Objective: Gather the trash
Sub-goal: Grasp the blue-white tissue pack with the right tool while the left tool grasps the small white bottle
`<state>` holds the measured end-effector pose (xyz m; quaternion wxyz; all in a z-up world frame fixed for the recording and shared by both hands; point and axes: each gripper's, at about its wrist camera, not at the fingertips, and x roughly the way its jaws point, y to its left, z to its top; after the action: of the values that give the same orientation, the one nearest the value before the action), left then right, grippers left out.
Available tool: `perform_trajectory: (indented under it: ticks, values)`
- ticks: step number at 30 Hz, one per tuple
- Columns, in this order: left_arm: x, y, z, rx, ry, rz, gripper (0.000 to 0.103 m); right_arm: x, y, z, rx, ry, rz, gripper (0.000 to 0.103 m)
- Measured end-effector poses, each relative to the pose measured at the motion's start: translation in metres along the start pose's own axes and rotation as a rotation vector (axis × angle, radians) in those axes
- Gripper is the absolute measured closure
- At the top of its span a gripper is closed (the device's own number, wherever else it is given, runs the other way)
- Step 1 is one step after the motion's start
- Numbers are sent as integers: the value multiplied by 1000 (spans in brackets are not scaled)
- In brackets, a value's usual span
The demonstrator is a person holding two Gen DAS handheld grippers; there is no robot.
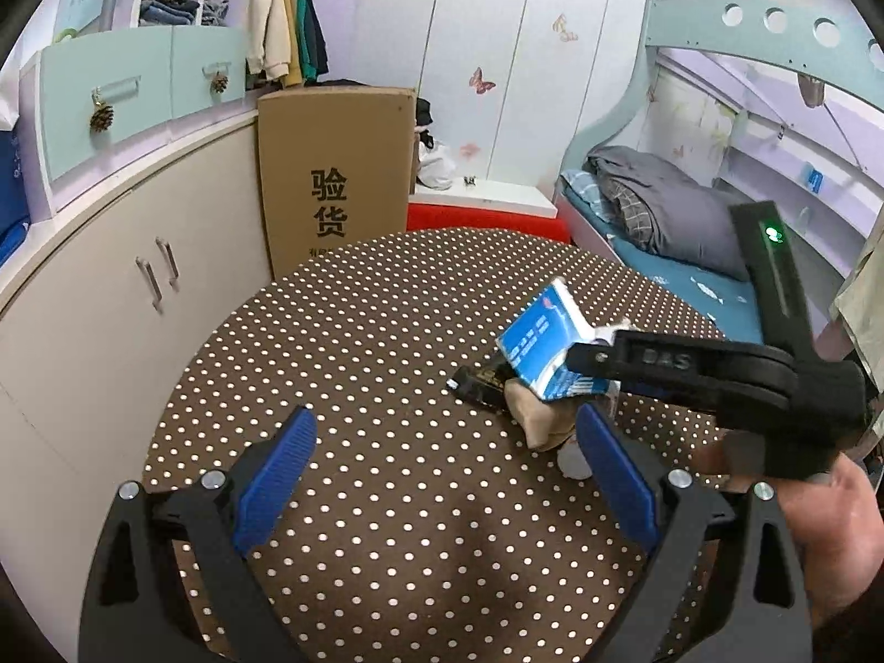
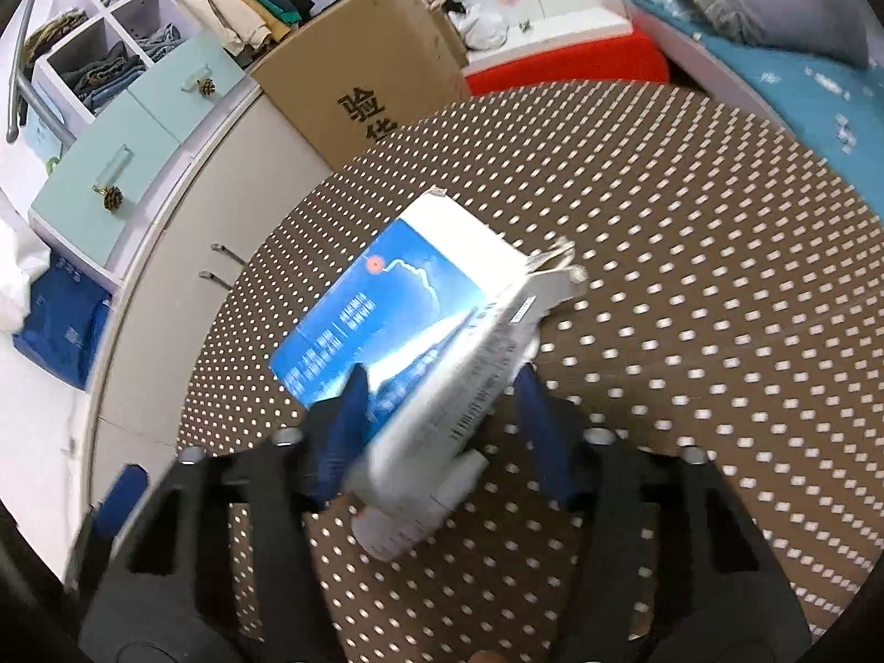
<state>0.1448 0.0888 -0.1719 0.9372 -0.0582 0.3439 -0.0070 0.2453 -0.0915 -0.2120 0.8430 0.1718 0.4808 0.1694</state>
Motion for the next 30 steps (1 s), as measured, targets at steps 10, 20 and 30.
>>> perform_trajectory:
  ticks: [10, 20, 30]
  values:
    - [25, -37, -10, 103, 61, -65, 10, -40, -45, -7, 63, -55, 53, 75]
    - [57, -87, -17, 244, 132, -161, 20, -105, -110, -29, 148, -163, -2, 75]
    - [78, -97, -21, 197, 220, -232, 79, -132, -141, -50, 171, -206, -29, 75]
